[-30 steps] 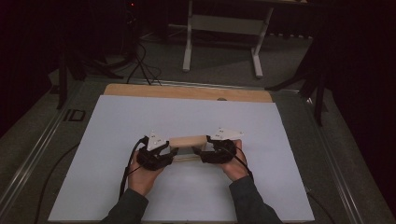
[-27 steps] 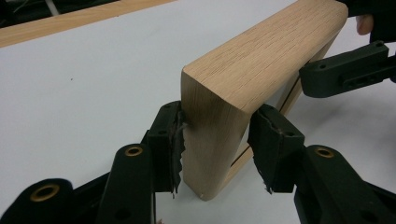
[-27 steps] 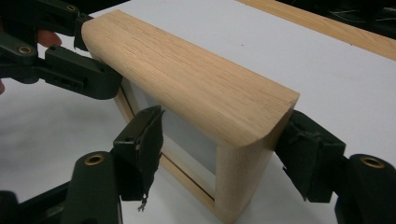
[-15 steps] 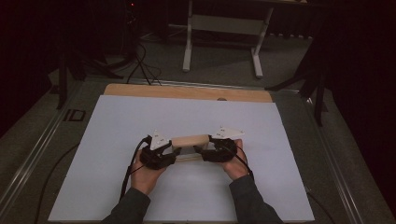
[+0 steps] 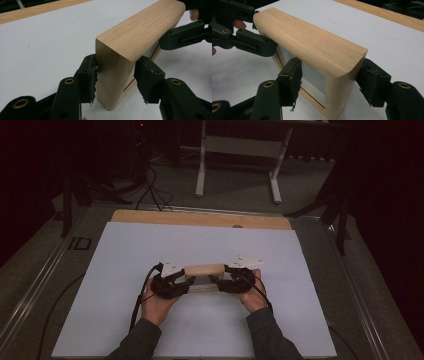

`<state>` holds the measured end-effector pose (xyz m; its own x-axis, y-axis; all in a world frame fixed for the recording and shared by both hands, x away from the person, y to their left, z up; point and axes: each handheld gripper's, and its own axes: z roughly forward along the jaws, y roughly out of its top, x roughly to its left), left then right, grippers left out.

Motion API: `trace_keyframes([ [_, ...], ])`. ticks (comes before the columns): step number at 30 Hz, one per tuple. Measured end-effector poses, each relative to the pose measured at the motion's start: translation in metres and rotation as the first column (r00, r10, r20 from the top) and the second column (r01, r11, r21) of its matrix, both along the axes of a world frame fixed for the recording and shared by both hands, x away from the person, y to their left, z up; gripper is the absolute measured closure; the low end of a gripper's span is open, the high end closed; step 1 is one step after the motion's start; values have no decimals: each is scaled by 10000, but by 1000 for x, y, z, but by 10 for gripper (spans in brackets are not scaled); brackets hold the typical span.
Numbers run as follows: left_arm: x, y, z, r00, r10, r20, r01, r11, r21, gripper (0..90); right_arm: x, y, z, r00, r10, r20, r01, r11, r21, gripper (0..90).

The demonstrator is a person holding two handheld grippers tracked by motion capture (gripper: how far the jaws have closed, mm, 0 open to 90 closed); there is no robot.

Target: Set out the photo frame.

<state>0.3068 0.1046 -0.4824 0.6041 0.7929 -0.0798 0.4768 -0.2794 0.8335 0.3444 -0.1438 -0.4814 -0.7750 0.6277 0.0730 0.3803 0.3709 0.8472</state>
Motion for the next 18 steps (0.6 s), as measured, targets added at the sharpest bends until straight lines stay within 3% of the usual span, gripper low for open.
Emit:
trace_keyframes([
  [5, 4, 5, 1, 9998, 118, -136, -121, 9997, -232, 518, -1, -1, 1, 10000, 76, -37, -76, 10000, -11, 446],
  [12, 9, 9, 1, 9995, 249, -215, -257, 9989, -380, 521, 3, 4, -1, 9999, -114, -88, 115, 9998, 138, 446],
  [18, 9, 9, 1, 9994, 348, -11, -348, 9990, -293, 521, 5, 8, -1, 9998, -156, -87, 155, 9999, -20, 435],
])
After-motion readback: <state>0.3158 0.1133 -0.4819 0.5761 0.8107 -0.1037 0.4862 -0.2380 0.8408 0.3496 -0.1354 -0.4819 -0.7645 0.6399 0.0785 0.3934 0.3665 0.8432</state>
